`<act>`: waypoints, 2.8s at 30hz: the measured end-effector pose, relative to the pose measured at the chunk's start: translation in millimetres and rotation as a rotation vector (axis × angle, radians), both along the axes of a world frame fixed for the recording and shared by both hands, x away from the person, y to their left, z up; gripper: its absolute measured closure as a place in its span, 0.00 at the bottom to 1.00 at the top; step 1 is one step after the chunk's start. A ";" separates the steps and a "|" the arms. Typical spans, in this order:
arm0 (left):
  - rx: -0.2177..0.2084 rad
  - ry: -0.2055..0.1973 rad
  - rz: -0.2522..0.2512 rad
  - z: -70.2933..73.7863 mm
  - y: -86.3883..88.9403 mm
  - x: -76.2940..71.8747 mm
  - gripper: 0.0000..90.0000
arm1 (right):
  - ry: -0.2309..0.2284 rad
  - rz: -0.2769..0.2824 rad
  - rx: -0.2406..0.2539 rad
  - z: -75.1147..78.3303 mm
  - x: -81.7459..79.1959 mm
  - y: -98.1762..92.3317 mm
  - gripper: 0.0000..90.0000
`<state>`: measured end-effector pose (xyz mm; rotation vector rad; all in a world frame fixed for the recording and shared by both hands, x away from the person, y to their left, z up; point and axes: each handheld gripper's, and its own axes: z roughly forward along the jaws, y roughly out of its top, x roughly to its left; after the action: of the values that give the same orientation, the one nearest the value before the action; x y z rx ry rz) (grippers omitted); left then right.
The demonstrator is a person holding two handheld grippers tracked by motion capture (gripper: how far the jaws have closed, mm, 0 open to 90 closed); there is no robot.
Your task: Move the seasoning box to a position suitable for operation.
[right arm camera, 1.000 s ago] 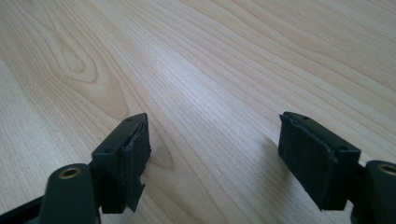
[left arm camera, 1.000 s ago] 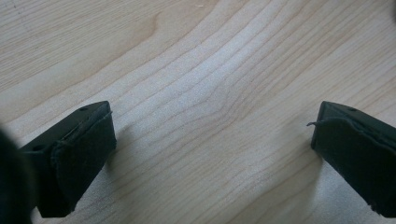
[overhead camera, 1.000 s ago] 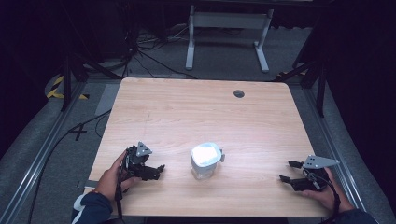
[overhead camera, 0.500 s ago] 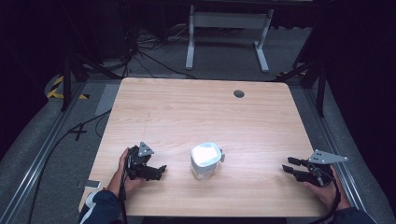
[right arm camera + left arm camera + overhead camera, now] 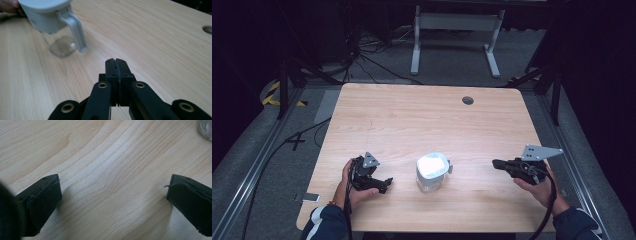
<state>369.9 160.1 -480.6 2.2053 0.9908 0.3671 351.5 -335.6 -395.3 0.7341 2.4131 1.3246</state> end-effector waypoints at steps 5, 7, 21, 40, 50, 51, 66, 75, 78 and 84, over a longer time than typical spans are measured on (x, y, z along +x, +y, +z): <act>0.000 0.000 -0.001 0.0 -0.4 0.1 0.00 | -0.047 0.105 0.011 17.9 16.9 46.1 1.00; 0.000 -0.001 -0.001 0.0 -0.4 0.2 0.00 | -0.059 0.153 0.018 23.2 20.7 67.0 1.00; -0.004 -0.001 0.007 -0.1 -1.6 -0.1 0.00 | -0.052 0.291 -0.011 27.5 33.7 135.6 1.00; -0.022 -0.033 0.040 3.8 -1.2 -6.8 0.22 | -0.048 0.309 -0.021 23.9 33.5 137.6 1.00; -0.159 -0.214 -0.122 56.9 -29.3 -26.8 0.65 | -0.051 0.298 -0.015 23.1 33.9 134.0 1.00; -0.166 -0.218 -0.135 60.0 -32.5 -28.8 0.68 | -0.055 0.296 -0.015 22.8 33.5 133.8 1.00; -0.161 -0.265 -0.256 79.6 -57.1 -39.3 0.91 | -0.055 0.295 -0.008 20.6 34.0 129.0 1.00; -0.181 -0.288 -0.283 91.8 -69.5 -40.2 0.99 | -0.067 0.292 -0.023 20.9 32.4 129.2 1.00; -0.180 -0.295 -0.283 94.4 -70.6 -38.7 1.00 | -0.066 0.292 -0.026 21.0 32.3 129.1 1.00; -0.178 -0.269 -0.267 92.2 -70.0 -36.5 1.00 | -0.061 0.290 -0.022 20.8 32.6 128.7 1.00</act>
<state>333.4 90.1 -388.4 2.0284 0.5544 0.4210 384.1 -206.8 -374.5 0.3392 2.5516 1.3977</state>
